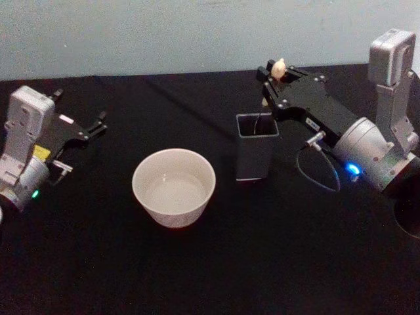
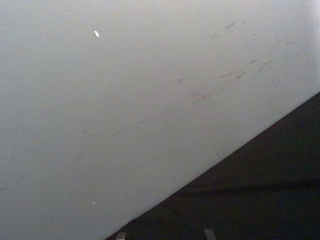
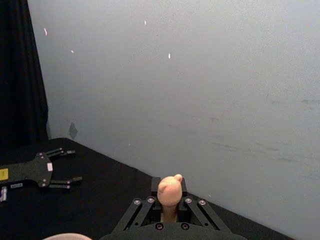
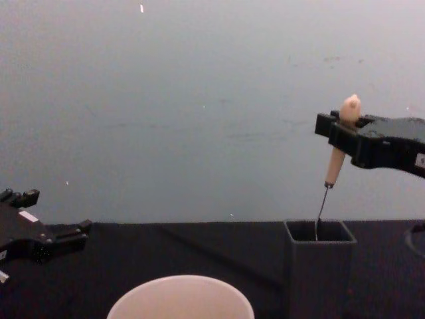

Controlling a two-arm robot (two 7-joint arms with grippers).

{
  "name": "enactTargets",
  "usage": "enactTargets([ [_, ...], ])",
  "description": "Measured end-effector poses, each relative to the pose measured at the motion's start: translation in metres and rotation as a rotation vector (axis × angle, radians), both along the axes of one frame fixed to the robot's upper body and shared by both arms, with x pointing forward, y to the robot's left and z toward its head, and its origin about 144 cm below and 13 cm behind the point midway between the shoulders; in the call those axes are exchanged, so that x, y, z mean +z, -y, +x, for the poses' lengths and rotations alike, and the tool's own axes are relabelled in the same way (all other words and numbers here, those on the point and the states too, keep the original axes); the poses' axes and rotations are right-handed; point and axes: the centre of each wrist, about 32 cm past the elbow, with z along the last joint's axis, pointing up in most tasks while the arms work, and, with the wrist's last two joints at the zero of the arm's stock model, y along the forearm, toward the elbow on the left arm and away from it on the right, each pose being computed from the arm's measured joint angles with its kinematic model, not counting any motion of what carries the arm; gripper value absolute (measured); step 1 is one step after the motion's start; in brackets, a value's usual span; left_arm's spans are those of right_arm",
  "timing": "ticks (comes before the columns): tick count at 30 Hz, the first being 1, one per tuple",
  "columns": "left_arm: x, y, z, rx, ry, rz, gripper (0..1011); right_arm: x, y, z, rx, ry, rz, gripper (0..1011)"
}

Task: Pick up the stirring spoon with one hand, stir inside the cup, then place it back in its original position.

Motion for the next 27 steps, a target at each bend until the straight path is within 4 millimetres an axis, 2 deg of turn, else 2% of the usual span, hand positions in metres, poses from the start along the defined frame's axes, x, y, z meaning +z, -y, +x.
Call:
enactTargets([
  [27, 0.000, 0.000, 0.000, 0.000, 0.000, 0.000, 1001, -0.020, -0.009, 0.006, 0.003, -0.066, -0.012, 164],
])
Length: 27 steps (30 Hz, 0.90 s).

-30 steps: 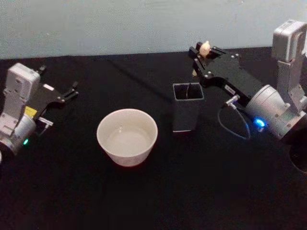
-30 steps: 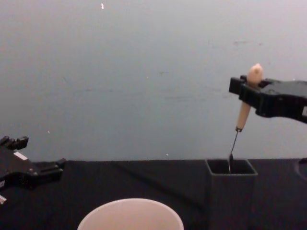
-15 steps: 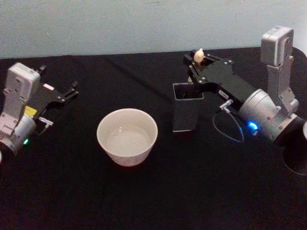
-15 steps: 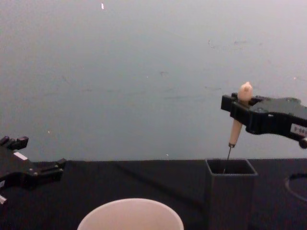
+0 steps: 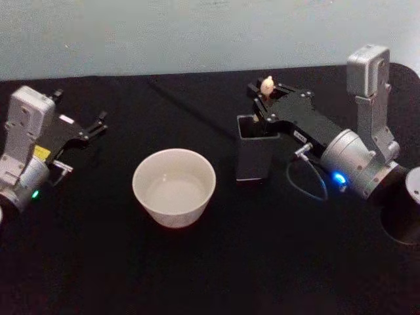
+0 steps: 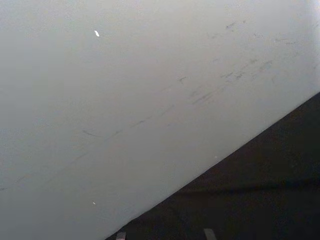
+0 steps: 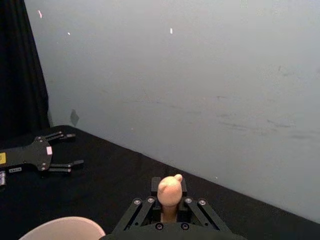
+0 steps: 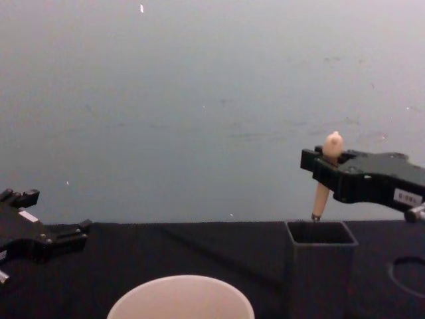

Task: Pick up the stirring spoon with one hand, stir inside the cup, then place it back in its original position.

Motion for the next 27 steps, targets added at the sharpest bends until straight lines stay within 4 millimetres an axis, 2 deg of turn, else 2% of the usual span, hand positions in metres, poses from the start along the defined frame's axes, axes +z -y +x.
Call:
enactTargets([
  [27, 0.000, 0.000, 0.000, 0.000, 0.000, 0.000, 1001, -0.015, -0.004, 0.001, -0.020, -0.042, -0.029, 164],
])
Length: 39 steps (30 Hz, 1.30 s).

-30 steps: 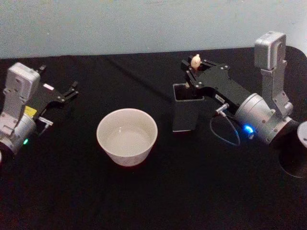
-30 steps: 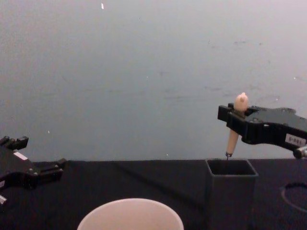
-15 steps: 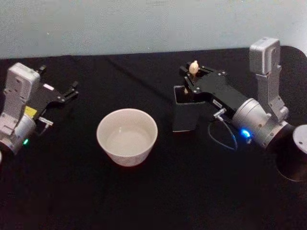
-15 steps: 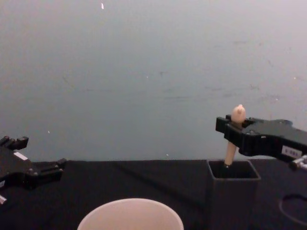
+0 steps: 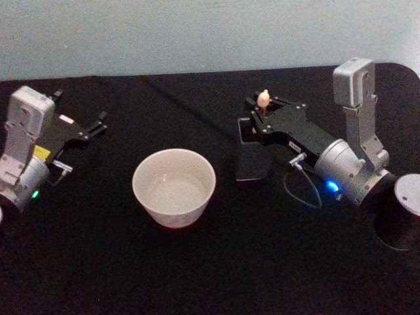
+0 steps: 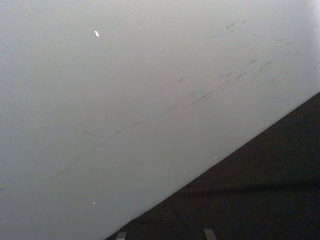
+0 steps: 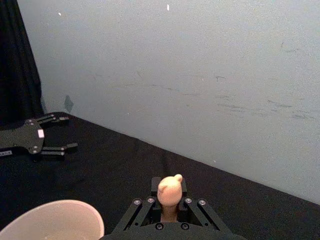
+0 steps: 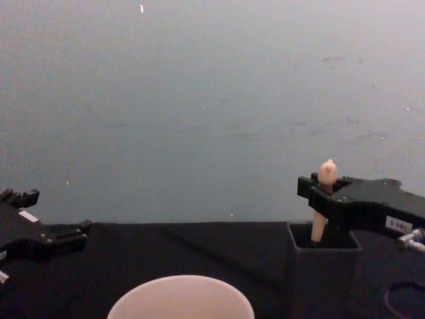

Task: Pick up the stirring spoon with one hand, stir inside the cup, then place it back in its original position.

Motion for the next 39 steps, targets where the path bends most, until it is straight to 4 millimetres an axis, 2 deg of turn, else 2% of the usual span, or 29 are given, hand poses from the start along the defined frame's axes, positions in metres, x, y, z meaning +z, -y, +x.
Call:
enactTargets([
  [13, 0.0000, 0.0000, 0.0000, 0.000, 0.000, 0.000, 1001, -0.0006, -0.0002, 0.0001, -0.003, 0.003, -0.008, 166],
  [14, 0.0000, 0.0000, 0.0000, 0.000, 0.000, 0.000, 1001, -0.0006, -0.0002, 0.0001, -0.003, 0.003, -0.008, 211],
  [17, 0.0000, 0.0000, 0.0000, 0.000, 0.000, 0.000, 1001, -0.0004, -0.0001, 0.0001, -0.003, 0.004, -0.007, 265],
  [20, 0.0000, 0.0000, 0.0000, 0.000, 0.000, 0.000, 1001, -0.0003, 0.0000, 0.0001, -0.003, 0.004, -0.006, 384],
  [21, 0.0000, 0.0000, 0.0000, 0.000, 0.000, 0.000, 1001, -0.0002, 0.0000, 0.0001, -0.003, 0.004, -0.006, 384],
  [24, 0.0000, 0.0000, 0.0000, 0.000, 0.000, 0.000, 1001, -0.0001, 0.0001, 0.0001, -0.002, 0.004, -0.005, 526],
  [25, -0.0001, 0.0000, 0.0000, 0.000, 0.000, 0.000, 1001, -0.0001, 0.0001, 0.0001, -0.002, 0.004, -0.004, 526],
  [33, 0.0000, 0.0000, 0.0000, 0.000, 0.000, 0.000, 1001, 0.0001, 0.0002, 0.0002, -0.002, 0.004, -0.004, 805],
  [39, 0.0000, 0.0000, 0.0000, 0.000, 0.000, 0.000, 1001, 0.0001, 0.0002, 0.0002, -0.002, 0.004, -0.003, 940],
])
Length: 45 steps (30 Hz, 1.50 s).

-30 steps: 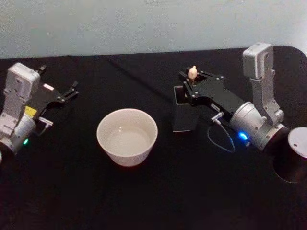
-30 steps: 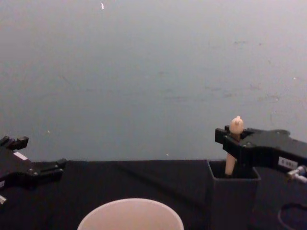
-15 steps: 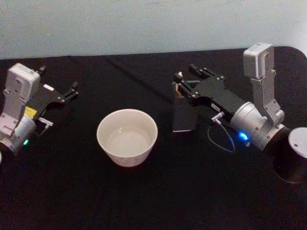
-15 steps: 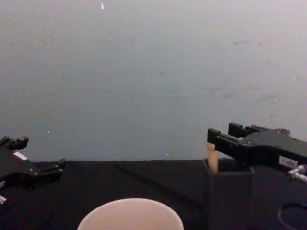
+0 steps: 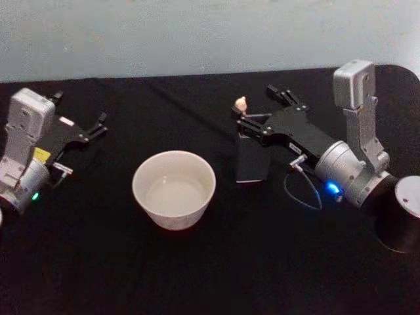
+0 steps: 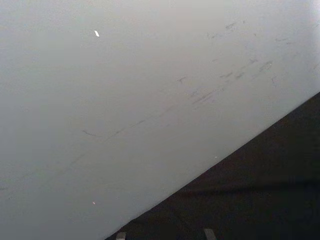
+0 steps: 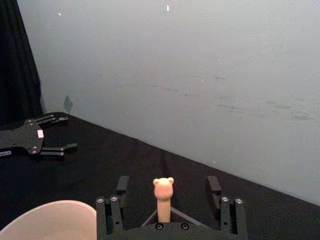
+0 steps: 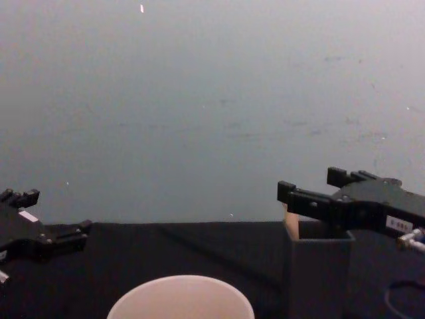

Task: Pick up the stirring spoon with one hand, stir inside the cup, then place it back in its original position.

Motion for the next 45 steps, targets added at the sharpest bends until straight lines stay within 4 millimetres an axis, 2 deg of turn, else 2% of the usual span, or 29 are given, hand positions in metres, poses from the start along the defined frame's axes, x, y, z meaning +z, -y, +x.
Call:
enactTargets([
  [2, 0.000, 0.000, 0.000, 0.000, 0.000, 0.000, 1001, 0.000, 0.000, 0.000, 0.000, 0.000, 0.000, 1000],
  [11, 0.000, 0.000, 0.000, 0.000, 0.000, 0.000, 1001, 0.002, 0.002, 0.001, -0.023, 0.028, 0.027, 1002],
  [19, 0.000, 0.000, 0.000, 0.000, 0.000, 0.000, 1001, 0.002, 0.010, 0.002, -0.159, 0.114, 0.058, 1002],
  [28, 0.000, 0.000, 0.000, 0.000, 0.000, 0.000, 1001, -0.019, 0.023, 0.000, -0.336, 0.101, -0.024, 1002],
  [38, 0.000, 0.000, 0.000, 0.000, 0.000, 0.000, 1001, -0.043, 0.023, 0.000, -0.369, -0.014, -0.128, 1002],
  [45, 0.000, 0.000, 0.000, 0.000, 0.000, 0.000, 1001, -0.048, 0.022, 0.001, -0.369, -0.048, -0.140, 1002],
])
